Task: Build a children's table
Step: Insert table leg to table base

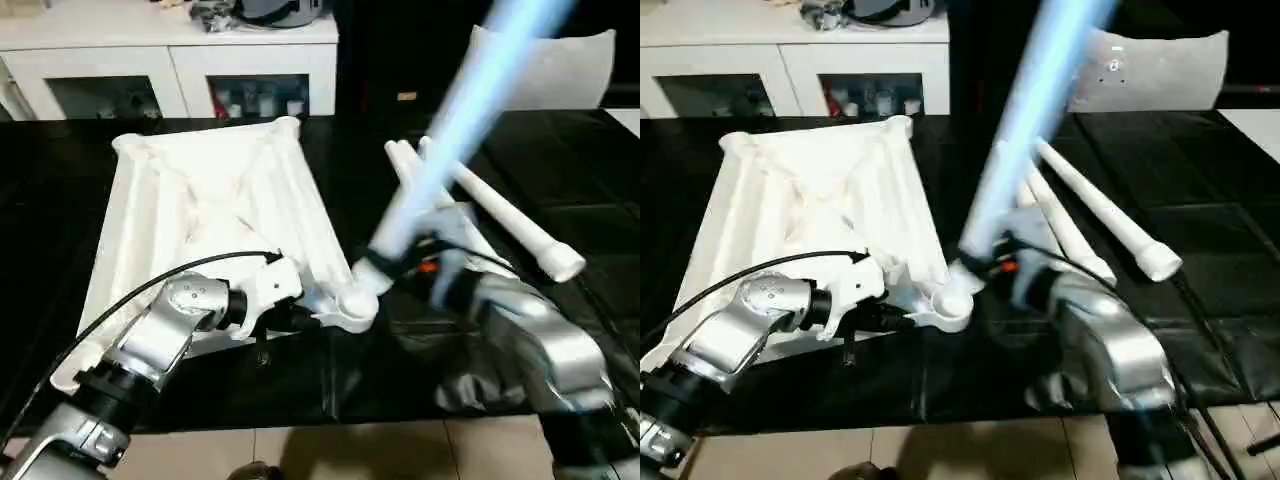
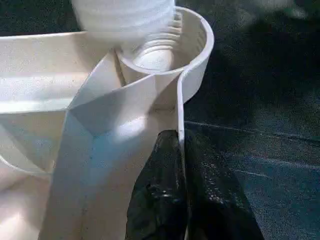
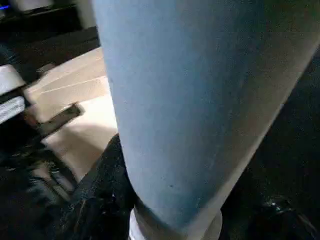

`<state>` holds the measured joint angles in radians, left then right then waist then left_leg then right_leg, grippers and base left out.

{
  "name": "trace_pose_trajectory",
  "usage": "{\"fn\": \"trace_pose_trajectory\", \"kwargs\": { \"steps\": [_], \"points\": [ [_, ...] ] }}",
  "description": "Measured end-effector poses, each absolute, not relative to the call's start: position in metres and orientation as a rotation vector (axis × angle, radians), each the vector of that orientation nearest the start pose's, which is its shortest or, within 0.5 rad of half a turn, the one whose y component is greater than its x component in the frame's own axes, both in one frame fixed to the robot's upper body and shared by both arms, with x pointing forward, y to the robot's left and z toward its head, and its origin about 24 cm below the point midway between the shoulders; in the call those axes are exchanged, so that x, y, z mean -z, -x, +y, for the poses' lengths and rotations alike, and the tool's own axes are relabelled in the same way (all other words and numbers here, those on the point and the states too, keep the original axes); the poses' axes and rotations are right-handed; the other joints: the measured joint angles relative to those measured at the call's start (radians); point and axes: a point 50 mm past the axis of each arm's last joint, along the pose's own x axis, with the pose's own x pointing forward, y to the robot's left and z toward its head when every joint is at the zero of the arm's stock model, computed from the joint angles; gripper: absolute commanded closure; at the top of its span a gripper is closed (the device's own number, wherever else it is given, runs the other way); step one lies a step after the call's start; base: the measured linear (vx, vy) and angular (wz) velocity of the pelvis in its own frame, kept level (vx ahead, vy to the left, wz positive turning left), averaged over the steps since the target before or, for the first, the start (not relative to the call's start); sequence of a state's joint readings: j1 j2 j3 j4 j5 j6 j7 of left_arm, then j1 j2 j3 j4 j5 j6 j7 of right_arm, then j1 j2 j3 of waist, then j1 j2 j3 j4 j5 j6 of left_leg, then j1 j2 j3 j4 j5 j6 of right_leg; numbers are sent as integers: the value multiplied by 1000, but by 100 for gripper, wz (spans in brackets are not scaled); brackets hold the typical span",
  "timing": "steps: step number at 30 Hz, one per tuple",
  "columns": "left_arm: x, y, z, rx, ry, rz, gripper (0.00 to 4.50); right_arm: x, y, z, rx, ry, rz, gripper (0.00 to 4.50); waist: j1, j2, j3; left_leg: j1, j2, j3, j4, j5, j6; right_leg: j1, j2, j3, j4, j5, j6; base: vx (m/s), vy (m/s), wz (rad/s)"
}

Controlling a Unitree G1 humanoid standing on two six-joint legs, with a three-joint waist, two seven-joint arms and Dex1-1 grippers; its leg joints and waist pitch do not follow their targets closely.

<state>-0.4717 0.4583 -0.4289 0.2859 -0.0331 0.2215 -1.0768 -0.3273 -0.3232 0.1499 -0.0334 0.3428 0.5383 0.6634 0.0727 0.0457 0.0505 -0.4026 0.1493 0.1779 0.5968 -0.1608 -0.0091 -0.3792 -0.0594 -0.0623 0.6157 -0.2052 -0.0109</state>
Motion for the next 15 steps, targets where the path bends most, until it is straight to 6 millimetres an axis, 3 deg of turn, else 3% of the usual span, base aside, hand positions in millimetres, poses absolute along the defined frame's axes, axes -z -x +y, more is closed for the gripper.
{"fn": "trace_pose_trajectory", "kwargs": {
  "steps": [5,15],
  "points": [
    [-50,-293,116,1339,-497,431,450,-86,-288,-121,-962,10,283,259,17,-1,0,0,0,2,1,0,0,0,-1,0,0,0,-1,0,0,0],
    [-48,-298,116,1338,-508,437,450,-86,-291,-121,-985,58,310,259,17,-1,-1,2,0,2,1,0,0,1,-1,0,1,0,1,0,0,0]
  ]
}}
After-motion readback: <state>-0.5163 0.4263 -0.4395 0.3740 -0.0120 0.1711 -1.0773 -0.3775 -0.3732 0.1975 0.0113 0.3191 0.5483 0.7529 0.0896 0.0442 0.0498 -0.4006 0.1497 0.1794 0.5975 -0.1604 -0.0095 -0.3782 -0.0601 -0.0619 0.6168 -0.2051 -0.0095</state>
